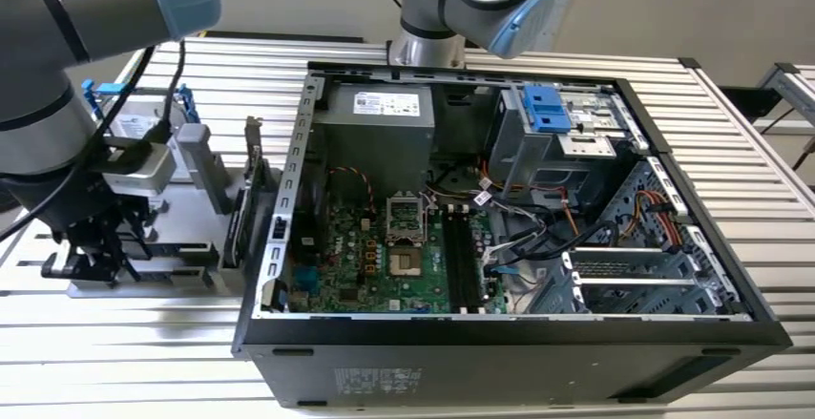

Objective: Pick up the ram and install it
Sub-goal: 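Pick up the ram and move it above insertion slot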

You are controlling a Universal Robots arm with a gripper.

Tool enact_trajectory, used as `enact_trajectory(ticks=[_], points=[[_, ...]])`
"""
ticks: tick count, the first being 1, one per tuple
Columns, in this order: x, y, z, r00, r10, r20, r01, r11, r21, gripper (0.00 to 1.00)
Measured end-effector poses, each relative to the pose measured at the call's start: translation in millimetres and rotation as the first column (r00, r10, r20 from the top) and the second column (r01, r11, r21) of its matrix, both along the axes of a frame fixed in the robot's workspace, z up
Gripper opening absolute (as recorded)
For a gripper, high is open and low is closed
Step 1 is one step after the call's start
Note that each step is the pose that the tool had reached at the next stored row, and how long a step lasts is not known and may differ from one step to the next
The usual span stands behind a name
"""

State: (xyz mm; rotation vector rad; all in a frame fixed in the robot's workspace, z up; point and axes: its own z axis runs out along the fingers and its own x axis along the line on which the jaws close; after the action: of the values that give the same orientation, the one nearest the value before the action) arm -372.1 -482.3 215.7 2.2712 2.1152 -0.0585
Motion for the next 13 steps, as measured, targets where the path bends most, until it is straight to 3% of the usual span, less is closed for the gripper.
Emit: enact_trajectory(ticks=[13], points=[[-1.1,0.7,-4.1,1.0000,0.004,-0.0003,-0.004,1.0000,0.0001,1.00]])
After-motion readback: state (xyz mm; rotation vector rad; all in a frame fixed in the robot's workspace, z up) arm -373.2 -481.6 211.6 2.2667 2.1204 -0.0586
